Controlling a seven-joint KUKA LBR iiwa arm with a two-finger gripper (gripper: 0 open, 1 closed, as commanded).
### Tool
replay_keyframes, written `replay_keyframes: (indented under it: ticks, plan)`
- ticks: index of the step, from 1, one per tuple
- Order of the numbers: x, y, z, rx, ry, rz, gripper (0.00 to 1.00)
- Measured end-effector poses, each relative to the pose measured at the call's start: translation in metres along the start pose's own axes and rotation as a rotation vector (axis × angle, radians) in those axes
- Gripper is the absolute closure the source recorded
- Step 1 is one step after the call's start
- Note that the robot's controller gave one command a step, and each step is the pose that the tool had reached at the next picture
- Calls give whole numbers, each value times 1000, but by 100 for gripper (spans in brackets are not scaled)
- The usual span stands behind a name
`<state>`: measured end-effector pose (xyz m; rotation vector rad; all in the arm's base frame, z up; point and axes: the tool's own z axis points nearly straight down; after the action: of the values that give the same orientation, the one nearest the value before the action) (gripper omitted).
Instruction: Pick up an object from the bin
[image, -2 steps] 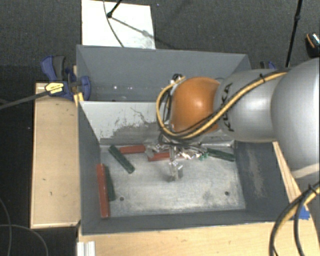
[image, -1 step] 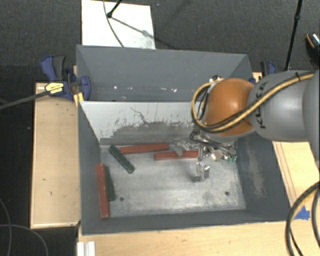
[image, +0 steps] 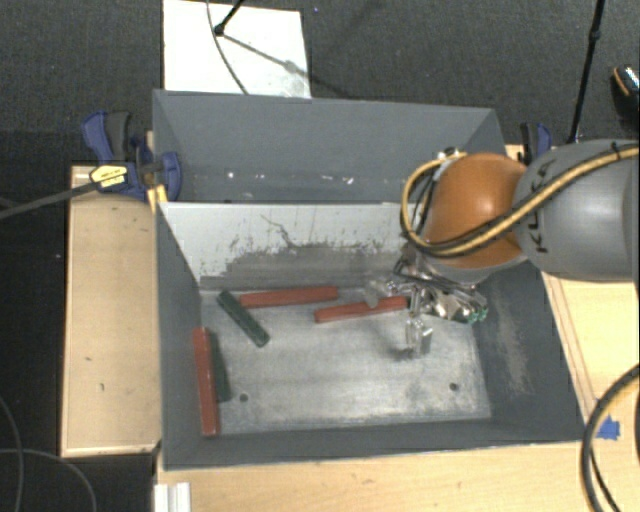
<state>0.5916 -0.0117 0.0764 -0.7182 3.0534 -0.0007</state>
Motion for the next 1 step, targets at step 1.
replay_keyframes:
  ticks: [1]
  plan:
    - [-17, 40, 6, -3, 2, 6, 0]
